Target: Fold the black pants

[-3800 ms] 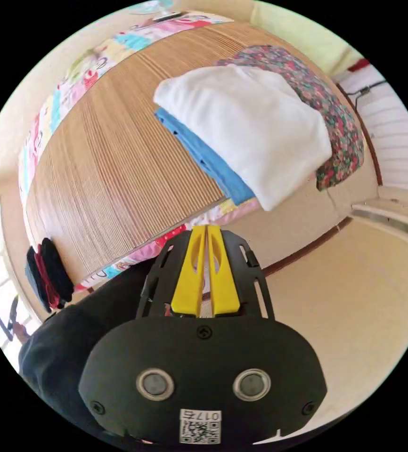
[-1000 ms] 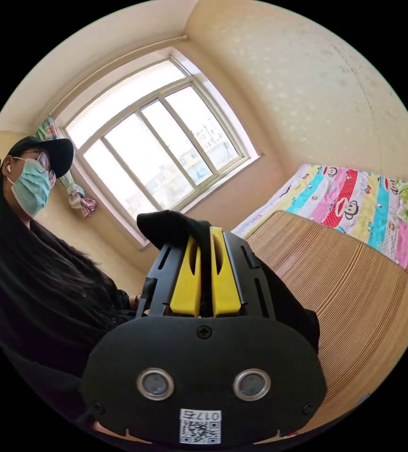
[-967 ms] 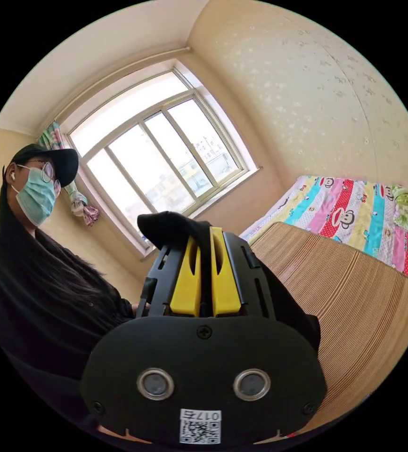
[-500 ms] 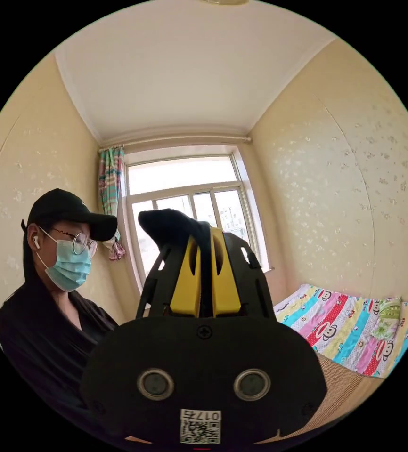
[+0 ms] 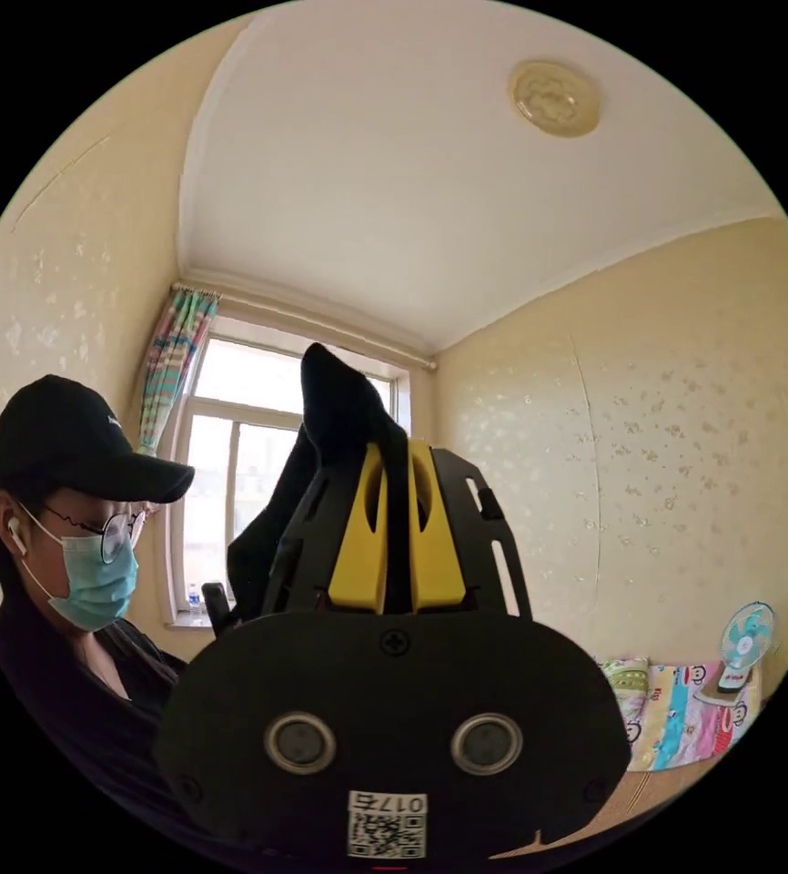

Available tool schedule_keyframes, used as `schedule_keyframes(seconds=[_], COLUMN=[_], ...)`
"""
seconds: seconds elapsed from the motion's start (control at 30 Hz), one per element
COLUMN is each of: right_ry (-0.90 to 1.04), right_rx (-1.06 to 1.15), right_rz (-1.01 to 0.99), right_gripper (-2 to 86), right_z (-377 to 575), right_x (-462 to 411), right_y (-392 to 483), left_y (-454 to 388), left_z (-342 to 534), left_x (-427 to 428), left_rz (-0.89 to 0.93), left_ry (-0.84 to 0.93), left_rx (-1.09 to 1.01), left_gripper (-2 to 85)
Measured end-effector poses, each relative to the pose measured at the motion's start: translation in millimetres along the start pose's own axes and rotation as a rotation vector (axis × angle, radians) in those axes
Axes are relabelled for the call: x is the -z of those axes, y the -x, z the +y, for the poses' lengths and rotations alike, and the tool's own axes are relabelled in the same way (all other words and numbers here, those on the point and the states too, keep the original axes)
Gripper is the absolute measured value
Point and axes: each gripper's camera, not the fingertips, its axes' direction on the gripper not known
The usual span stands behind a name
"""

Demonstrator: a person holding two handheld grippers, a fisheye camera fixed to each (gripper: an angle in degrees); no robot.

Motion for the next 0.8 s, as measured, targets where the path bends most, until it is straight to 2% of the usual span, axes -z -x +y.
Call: schedule_keyframes(seconds=[0.07, 0.27, 0.37, 0.43, 0.5, 0.53, 0.6, 0.63, 0.67, 0.73, 0.77, 0.8], right_ry=[-0.028, 0.022, 0.217, 0.366, 0.544, 0.574, 0.801, 0.844, 0.898, 1.004, 1.11, 1.24], right_rx=[0.012, -0.087, -0.165, -0.26, -0.362, -0.367, -0.435, -0.496, -0.597, -0.654, -0.661, -0.68], right_rz=[0.043, 0.237, 0.337, 0.371, 0.482, 0.527, 0.788, 0.844, 0.833, 0.686, 0.647, 0.655], right_gripper=[3.9, 3.5, 3.2, 3.1, 3.0, 3.1, 3.1, 3.0, 3.1, 3.2, 3.3, 3.5], right_z=[-1, 22, 34, 52, 113, 134, 225, 252, 303, 385, 444, 505], right_x=[13, -1, -65, -126, -213, -228, -253, -251, -243, -228, -214, -193], right_y=[6, -26, -112, -194, -310, -333, -401, -413, -426, -425, -416, -401], left_y=[7, 7, 46, 116, 179, 223, 287, 318, 330, 357, 361, 367], left_z=[-11, -1, 9, 32, 66, 98, 147, 183, 201, 288, 312, 361], left_x=[-17, -89, -172, -270, -342, -379, -407, -405, -400, -365, -355, -333], left_rz=[0.067, -0.12, -0.293, -0.462, -0.623, -0.737, -0.853, -0.835, -0.813, -0.773, -0.777, -0.79], left_ry=[-0.02, 0.001, 0.161, 0.317, 0.425, 0.525, 0.742, 0.84, 0.877, 1.041, 1.103, 1.247], left_rx=[0.041, 0.042, 0.044, 0.089, 0.054, 0.029, 0.156, 0.242, 0.27, 0.334, 0.346, 0.368], left_gripper=[4.6, 4.3, 4.5, 5.0, 5.2, 4.9, 4.1, 4.0, 3.9, 3.4, 3.4, 3.6])
